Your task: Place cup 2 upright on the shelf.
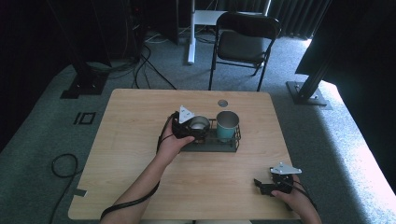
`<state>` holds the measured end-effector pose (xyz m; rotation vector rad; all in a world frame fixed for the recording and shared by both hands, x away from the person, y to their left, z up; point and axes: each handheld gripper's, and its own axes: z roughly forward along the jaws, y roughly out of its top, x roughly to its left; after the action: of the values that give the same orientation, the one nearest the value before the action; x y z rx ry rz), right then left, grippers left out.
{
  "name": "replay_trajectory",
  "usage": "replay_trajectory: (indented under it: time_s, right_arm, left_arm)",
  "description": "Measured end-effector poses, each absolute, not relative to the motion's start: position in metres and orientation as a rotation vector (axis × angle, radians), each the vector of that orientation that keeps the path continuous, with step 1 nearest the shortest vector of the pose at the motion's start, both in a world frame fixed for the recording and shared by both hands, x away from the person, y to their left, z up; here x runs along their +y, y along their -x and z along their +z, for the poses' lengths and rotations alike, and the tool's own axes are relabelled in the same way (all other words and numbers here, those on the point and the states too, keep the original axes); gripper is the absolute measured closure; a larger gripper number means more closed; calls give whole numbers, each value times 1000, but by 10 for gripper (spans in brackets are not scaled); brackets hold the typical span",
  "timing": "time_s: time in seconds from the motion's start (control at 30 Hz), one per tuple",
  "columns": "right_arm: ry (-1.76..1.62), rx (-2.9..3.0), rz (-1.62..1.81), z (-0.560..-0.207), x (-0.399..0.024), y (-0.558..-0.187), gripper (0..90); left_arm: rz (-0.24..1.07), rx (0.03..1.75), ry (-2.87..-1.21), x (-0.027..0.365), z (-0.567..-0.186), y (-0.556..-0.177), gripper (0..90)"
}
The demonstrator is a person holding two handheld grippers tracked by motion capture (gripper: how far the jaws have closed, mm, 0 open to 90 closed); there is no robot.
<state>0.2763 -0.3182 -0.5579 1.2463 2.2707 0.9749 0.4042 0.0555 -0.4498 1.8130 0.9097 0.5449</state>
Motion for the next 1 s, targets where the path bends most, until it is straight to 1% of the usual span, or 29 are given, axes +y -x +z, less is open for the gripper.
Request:
replay_trajectory:
  time_s: [0.7,1.0]
  right_arm:
    - [-1246,2271,975,-558,-318,-276,108]
    - [-1246,2271,974,-558,-318,-276,108]
  left_arm:
    - [571,921,-1802,101,-440,-394,25]
    - [577,940,-1812,116,-443,-392,25]
